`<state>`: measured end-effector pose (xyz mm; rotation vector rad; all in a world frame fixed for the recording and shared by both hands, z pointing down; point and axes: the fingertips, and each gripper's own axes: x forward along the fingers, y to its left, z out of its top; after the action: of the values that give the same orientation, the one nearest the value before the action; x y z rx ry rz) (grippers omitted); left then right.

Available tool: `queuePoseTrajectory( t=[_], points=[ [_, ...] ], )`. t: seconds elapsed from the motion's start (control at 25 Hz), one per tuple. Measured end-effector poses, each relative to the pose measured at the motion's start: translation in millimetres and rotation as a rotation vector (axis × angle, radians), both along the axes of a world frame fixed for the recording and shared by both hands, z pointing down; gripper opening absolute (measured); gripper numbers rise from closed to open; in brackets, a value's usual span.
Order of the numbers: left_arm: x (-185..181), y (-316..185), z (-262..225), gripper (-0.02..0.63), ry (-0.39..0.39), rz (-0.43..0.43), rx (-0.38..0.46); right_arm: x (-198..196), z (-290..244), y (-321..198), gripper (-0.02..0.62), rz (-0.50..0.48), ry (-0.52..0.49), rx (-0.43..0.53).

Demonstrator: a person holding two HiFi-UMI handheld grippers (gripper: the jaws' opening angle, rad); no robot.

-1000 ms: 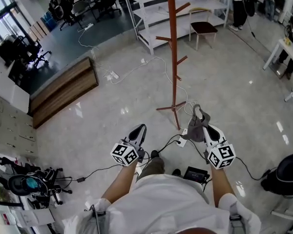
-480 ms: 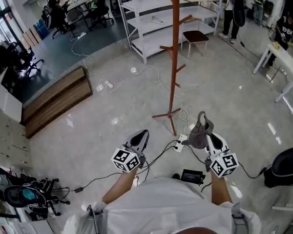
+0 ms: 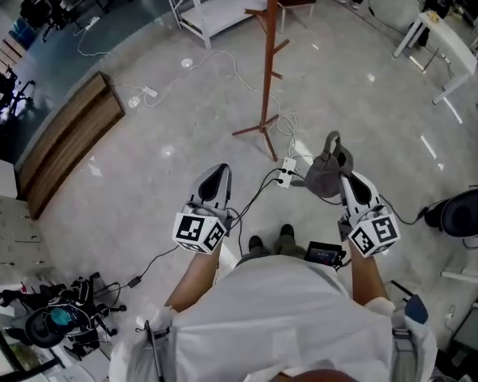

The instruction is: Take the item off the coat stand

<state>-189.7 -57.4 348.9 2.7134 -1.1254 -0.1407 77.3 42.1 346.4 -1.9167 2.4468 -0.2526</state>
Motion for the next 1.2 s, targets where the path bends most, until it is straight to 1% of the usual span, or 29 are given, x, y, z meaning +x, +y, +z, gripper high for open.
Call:
queuePoseTrajectory(
  t=[0.16,0.32,0.4,0.52,0.6,0.68,0.84,0.96,1.2],
  points=[
    [7.4,14.8,17.8,0.008,0.008,0.007,-0.05,1.5,10.4,19.4,0.034,0.022,0.003,-0.03],
    [23.6,34.6,28.7,0.008,-0.003,0.028,-0.094,0.9,9.6,30.1,0.034,-0.012,0.007,-0.038],
    [37.9,47.5,18.8,0.008,-0.002,0.037,-0.085,8.6,0.5,34.3,0.034,-0.036,0.014,-0.017],
    [55.0,58.4,-1.6,0.008,0.005,0.032,-0.042,21.5,-14.8,35.4,0.034,-0.067,0.026,0.025],
    [64.5,60.2,-7.7,0.008,0.02,0.033,-0.039,28.7,-20.3,36.6,0.034,-0.081,0.03,0.047],
    [78.2,63.2,-12.0,0.008,0.039,0.052,-0.049,38.1,-19.2,39.2,0.034,-0.088,0.027,0.058],
    [102.8,81.5,-21.1,0.006,0.027,0.11,-0.032,48.5,-9.2,51.7,0.034,-0.089,0.01,0.054],
    [104.9,93.2,-23.4,0.006,0.031,0.127,-0.041,44.3,-11.8,60.4,0.034,-0.097,0.01,0.051],
    [107.1,94.2,-14.9,0.006,0.023,0.127,-0.07,47.1,-10.5,59.1,0.034,-0.097,-0.001,0.052]
  ],
)
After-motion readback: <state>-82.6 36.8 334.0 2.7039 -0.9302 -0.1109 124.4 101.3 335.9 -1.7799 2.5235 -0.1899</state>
